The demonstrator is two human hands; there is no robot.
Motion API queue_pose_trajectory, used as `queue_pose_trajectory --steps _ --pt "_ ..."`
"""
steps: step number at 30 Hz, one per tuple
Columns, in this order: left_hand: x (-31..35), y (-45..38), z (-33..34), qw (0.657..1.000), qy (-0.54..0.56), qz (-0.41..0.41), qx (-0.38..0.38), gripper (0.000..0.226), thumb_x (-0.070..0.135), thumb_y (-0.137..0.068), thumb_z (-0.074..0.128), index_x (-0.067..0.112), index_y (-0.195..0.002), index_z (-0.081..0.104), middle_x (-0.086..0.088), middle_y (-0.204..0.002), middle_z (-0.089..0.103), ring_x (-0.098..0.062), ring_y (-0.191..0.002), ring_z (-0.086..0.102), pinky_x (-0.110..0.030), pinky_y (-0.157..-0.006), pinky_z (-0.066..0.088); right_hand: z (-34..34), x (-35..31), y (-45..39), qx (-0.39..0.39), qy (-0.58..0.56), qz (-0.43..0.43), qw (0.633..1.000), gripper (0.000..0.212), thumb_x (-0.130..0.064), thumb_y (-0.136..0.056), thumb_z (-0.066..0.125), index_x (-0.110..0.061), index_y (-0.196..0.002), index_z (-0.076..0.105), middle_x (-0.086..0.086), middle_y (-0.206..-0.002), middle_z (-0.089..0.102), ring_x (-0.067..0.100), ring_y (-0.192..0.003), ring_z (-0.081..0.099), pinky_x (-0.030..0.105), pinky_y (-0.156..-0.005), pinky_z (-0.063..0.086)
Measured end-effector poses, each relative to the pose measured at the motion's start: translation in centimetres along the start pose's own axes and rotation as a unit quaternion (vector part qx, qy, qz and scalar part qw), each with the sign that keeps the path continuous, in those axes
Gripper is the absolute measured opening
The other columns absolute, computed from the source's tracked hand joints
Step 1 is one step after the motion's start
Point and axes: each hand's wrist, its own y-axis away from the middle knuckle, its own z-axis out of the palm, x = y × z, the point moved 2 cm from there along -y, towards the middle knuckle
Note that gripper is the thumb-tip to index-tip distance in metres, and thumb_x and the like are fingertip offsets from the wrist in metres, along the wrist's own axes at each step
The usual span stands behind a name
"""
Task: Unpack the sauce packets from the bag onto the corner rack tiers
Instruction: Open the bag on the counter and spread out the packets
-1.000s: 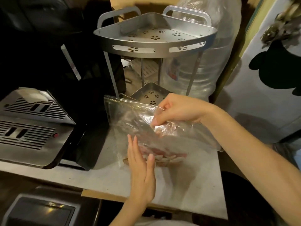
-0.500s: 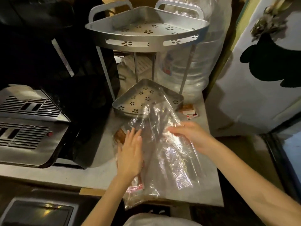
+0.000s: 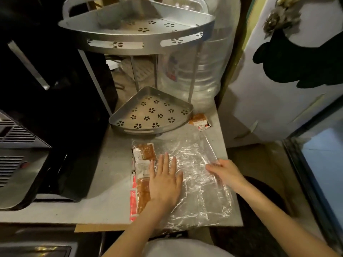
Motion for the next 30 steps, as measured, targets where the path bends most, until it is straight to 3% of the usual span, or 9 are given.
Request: queue_pose_trajectory --steps 5,8,11,14,17,20,23,25,30 --pt "1.4 -0.1 0.9 1.0 0.016 -0.013 -0.001 0.073 0.053 -0.074 -0.026 0.023 -0.14 -0.019 -0.003 -0.151 -0.022 -0.021 -0.136 -0.027 -0.042 -0.108 -0.025 -1.1 -0.7 -0.8 0.006 0.002 0.03 1.0 0.006 -0.01 -0.079 0.068 -0.007 -0.074 0.068 0.007 -0.065 0.063 0.017 -0.055 0.056 0.02 -0.048 0.043" --pt "1.5 -0.1 1.0 1.0 0.004 -0.002 -0.003 0.073 0.053 -0.073 -0.028 0.023 -0.139 -0.021 -0.004 -0.15 -0.025 -0.022 -0.136 -0.029 -0.038 -0.102 -0.033 -1.2 -0.6 -1.2 -0.001 0.002 0.04 0.999 0.01 -0.007 -0.077 0.07 0.003 -0.077 0.067 0.011 -0.066 0.065 0.02 -0.057 0.059 0.023 -0.049 0.046" --pt "0.6 -0.3 0.9 1.0 -0.021 0.017 -0.004 0.071 0.054 -0.075 -0.024 0.024 -0.139 -0.022 -0.004 -0.15 -0.026 -0.023 -0.136 -0.028 -0.04 -0.102 -0.031 -0.6 -0.3 -1.3 -0.006 -0.016 0.043 0.999 0.01 -0.001 -0.077 0.069 0.0 -0.068 0.064 0.004 -0.055 0.062 0.011 -0.045 0.058 0.018 -0.041 0.044" --pt "-0.6 -0.7 0.7 0.999 -0.04 0.028 -0.002 0.069 0.053 -0.077 -0.023 0.025 -0.139 -0.022 -0.002 -0.15 -0.025 -0.021 -0.138 -0.025 -0.044 -0.11 -0.024 0.1 -0.2 -1.5 -0.027 -0.015 0.041 0.999 0.011 -0.003 -0.077 0.069 -0.004 -0.067 0.065 0.007 -0.06 0.064 0.011 -0.046 0.059 0.019 -0.045 0.047" --pt "-1.4 -1.0 0.5 0.998 -0.048 0.029 -0.005 0.07 0.053 -0.075 -0.025 0.026 -0.14 -0.021 -0.002 -0.15 -0.025 -0.02 -0.138 -0.024 -0.045 -0.111 -0.021 0.4 -0.2 -1.6 -0.012 -0.013 0.044 0.999 0.01 -0.006 -0.078 0.068 -0.007 -0.082 0.059 0.013 -0.075 0.068 0.016 -0.052 0.062 0.023 -0.045 0.049" --pt "-1.3 -1.1 0.0 1.0 -0.01 0.023 -0.007 0.067 0.055 -0.08 -0.021 0.027 -0.141 -0.016 -0.001 -0.152 -0.021 -0.018 -0.138 -0.025 -0.044 -0.111 -0.02 0.1 -0.9 -1.5 0.064 0.117 -0.033 0.99 0.037 -0.006 -0.078 0.064 -0.01 -0.111 0.047 0.018 -0.106 0.062 0.021 -0.079 0.061 0.029 -0.064 0.048" --pt "-0.9 -2.0 -1.2 1.0 0.019 0.003 0.005 0.07 0.054 -0.082 -0.014 0.025 -0.144 0.002 -0.001 -0.154 -0.016 -0.016 -0.137 -0.025 -0.043 -0.108 -0.023 -0.2 -2.4 -2.0 0.094 0.225 -0.109 0.964 0.067 -0.009 -0.077 0.067 -0.013 -0.135 0.033 0.009 -0.131 0.045 0.025 -0.122 0.041 0.035 -0.096 0.039" --pt "-0.3 -2.9 -2.0 0.999 0.014 0.013 0.036 0.072 0.054 -0.081 -0.015 0.025 -0.144 0.006 -0.001 -0.153 -0.017 -0.016 -0.137 -0.026 -0.043 -0.106 -0.023 -0.1 -3.9 -2.8 0.095 0.273 -0.162 0.943 0.065 -0.013 -0.081 0.063 -0.014 -0.139 0.031 0.005 -0.141 0.038 0.023 -0.132 0.029 0.034 -0.106 0.03" --pt "1.2 -5.2 -2.0 0.999 0.026 0.037 0.028 0.067 0.051 -0.076 -0.021 0.023 -0.137 -0.02 0.002 -0.148 -0.025 -0.015 -0.136 -0.026 -0.039 -0.108 -0.02 2.1 -6.6 -5.5 0.044 0.337 -0.272 0.9 0.047 -0.014 -0.09 0.05 -0.02 -0.135 0.041 -0.001 -0.143 0.042 0.018 -0.136 0.029 0.034 -0.113 0.022"
